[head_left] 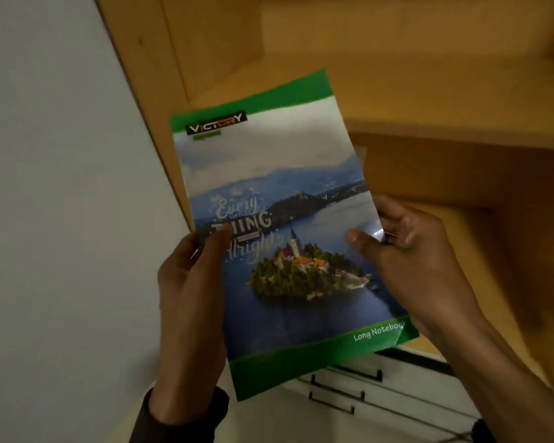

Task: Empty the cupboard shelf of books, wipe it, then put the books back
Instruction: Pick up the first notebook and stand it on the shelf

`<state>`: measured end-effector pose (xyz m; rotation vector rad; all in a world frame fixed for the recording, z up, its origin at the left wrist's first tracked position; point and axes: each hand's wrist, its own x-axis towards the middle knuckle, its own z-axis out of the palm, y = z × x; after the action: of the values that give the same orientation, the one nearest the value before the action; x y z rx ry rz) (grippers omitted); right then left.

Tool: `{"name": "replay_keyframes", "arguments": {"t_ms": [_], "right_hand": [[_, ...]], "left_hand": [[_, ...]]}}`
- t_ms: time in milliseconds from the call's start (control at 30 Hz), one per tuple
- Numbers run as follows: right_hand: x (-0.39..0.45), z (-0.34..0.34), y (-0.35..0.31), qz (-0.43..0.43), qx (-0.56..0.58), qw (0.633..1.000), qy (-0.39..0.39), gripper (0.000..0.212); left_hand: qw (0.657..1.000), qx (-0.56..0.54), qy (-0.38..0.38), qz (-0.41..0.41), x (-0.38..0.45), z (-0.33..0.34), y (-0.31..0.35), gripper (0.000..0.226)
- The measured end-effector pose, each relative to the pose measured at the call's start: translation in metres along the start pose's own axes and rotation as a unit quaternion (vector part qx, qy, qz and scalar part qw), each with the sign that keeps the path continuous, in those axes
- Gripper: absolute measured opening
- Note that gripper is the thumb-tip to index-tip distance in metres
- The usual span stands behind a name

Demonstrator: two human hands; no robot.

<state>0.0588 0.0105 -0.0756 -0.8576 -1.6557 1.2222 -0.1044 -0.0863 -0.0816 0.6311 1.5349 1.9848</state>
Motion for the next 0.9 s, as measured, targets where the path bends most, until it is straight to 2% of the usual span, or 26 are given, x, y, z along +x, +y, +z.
{"name": "replay_keyframes", "arguments": {"t_ms": [167, 367, 500, 567, 667, 767, 900], "right_hand": [[0.074, -0.030, -0.022, -0.033, -0.009, 0.999, -0.010, 0.035], [0.141, -0.047, -0.039, -0.079, -0.055, 0.995, 0.014, 0.029], [0.190, -0.046, -0.052, -0.099, -0.046, 0.994, 0.022, 0.038], [0.213, -0.043, -0.057, -0.112, -0.047, 0.992, 0.030, 0.043], [0.248, -0.036, -0.066, -0.131, -0.053, 0.988, 0.054, 0.030], [0.288, -0.026, -0.072, -0.137, -0.053, 0.986, 0.074, 0.031], [0.336, -0.013, -0.077, -0.134, -0.061, 0.985, 0.093, 0.031]], "left_hand": [[0.998, -0.014, -0.040, 0.051, 0.044, 0.054, 0.027, 0.020], [0.990, 0.027, -0.059, 0.125, 0.098, 0.096, 0.053, 0.024], [0.980, 0.003, -0.082, 0.180, 0.143, 0.118, 0.069, 0.054], [0.974, -0.011, -0.088, 0.209, 0.164, 0.127, 0.077, 0.049], [0.971, -0.024, -0.078, 0.223, 0.199, 0.139, 0.086, 0.034], [0.964, -0.002, -0.075, 0.255, 0.233, 0.152, 0.097, 0.044], [0.957, 0.001, -0.061, 0.285, 0.274, 0.164, 0.105, 0.042]]}}
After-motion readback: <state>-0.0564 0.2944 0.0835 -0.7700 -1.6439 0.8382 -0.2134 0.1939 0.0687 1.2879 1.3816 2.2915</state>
